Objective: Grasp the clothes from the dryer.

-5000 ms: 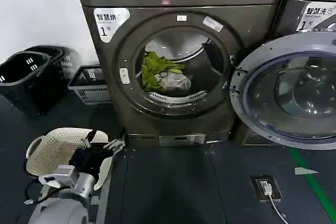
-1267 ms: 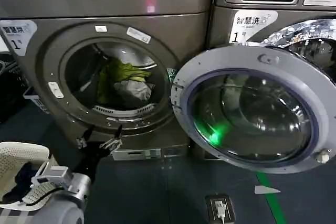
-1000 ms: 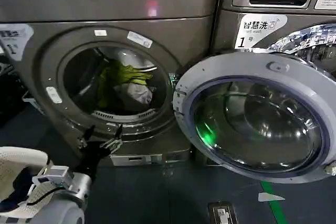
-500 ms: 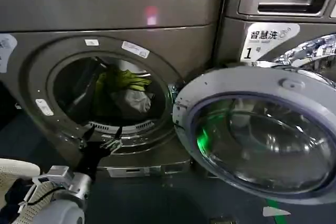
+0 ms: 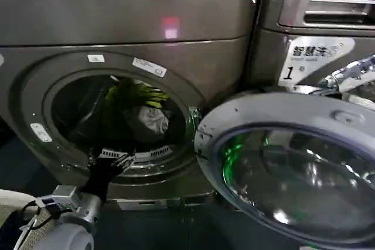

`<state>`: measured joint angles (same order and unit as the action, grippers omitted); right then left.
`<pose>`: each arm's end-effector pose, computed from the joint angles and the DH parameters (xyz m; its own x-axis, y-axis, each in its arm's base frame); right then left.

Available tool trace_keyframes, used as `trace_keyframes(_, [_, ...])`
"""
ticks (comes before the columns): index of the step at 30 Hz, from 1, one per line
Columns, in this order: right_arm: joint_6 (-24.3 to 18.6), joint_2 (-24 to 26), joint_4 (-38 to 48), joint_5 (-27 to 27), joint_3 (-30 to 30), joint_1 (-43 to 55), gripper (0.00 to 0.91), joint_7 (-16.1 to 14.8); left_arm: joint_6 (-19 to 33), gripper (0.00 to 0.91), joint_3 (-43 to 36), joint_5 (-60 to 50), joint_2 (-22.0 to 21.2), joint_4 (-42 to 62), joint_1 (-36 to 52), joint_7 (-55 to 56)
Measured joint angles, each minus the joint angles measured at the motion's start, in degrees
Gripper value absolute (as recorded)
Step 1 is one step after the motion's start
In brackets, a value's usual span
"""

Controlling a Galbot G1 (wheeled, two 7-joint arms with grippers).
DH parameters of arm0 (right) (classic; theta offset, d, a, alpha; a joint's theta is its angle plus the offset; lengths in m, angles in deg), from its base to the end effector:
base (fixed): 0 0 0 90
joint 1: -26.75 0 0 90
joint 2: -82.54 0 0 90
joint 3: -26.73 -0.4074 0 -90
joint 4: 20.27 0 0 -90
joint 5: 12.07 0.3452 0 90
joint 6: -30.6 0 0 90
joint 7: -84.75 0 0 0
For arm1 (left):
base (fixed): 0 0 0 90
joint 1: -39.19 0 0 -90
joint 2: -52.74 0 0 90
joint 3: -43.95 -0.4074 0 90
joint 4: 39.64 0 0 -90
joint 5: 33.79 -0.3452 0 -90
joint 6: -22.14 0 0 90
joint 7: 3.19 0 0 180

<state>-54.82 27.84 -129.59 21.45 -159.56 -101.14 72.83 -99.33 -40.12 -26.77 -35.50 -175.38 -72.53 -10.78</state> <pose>-0.0602 -0.4337 -0.0193 -0.6030 0.5396 -0.5876 0.7915 0.4970 -0.3558 0.1637 0.0298 -0.2367 -0.9875 0.1034 0.1186 0.0967 0.9934 -0.0613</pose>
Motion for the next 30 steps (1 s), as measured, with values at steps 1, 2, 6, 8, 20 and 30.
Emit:
trace_keyframes(1, [-0.1, 0.0, -0.1, 0.0, 0.1, 0.0, 0.907, 0.0, 0.0, 0.907, 0.0, 0.0, 0.0, 0.0, 0.0, 0.0])
trace_keyframes(2, [-0.1, 0.0, -0.1, 0.0, 0.1, -0.1, 0.907, 0.0, 0.0, 0.907, 0.0, 0.0, 0.0, 0.1, 0.0, 0.0])
trace_keyframes(6, [0.1, -0.2, -0.4, 0.0, 0.0, -0.2, 0.907, 0.3, 0.0, 0.907, 0.0, 0.0, 0.1, 0.2, 0.1, 0.0])
trace_keyframes(8, [0.1, -0.2, -0.4, 0.0, -0.2, -0.5, 0.907, 0.6, 0.1, 0.907, 0.0, 0.1, 0.3, 0.6, 0.5, -0.1])
trace_keyframes(20, [0.0, -0.5, -2.0, -1.2, -2.0, -2.7, 0.907, 2.5, 1.6, 0.907, -0.1, 3.3, 2.9, 7.7, 8.2, -0.1])
trace_keyframes(30, [-0.6, -0.7, -2.7, -1.2, -3.0, -3.5, 0.907, 3.0, 3.7, 0.907, -2.2, 6.1, 4.7, 23.3, 22.6, 0.2])
